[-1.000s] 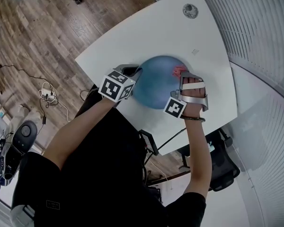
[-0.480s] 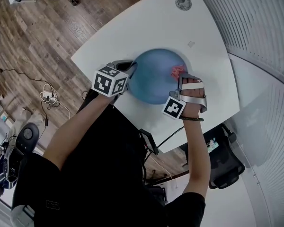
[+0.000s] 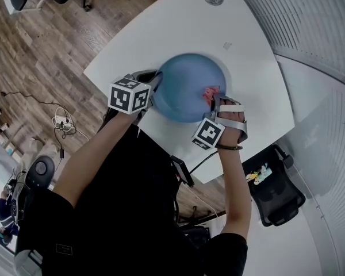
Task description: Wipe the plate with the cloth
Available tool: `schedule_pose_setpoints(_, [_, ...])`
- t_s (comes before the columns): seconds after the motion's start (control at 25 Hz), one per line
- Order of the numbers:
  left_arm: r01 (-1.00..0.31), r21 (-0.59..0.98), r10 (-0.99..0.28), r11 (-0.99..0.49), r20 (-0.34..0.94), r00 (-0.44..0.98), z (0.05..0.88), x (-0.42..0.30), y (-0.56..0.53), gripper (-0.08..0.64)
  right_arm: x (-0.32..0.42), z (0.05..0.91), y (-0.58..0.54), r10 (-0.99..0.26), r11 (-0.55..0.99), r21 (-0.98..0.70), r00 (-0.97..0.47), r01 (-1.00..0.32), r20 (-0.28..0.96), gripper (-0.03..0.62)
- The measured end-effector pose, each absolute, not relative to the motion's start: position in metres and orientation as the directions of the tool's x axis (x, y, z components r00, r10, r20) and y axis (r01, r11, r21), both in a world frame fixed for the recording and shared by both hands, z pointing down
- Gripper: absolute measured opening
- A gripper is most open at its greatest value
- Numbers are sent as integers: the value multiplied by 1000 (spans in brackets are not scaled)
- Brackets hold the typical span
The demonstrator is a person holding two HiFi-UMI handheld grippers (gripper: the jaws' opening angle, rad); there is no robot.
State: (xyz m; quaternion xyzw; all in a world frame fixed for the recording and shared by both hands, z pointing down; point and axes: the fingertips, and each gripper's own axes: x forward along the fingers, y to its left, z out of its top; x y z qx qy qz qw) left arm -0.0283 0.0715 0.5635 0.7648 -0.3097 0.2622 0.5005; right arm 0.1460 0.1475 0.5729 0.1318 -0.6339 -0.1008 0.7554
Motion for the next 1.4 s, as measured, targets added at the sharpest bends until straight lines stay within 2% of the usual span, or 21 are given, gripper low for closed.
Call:
schedule_pose_setpoints(0.36, [-735,607,-212,-303,709,673,565,-25,72,14,124,574,189,-204,937,227,112,-264,973,11])
schedule_pose_setpoints(0.76, [-734,613,-208,-292,708,675,565,-25,71,15,98,570,205,-137,900,142,42,-413,990,12])
schedule_pose_setpoints(1.4, [-735,620,-205,-276,709,675,566,-25,71,17,14,574,217,-61,924,11,-119,-381,991,12])
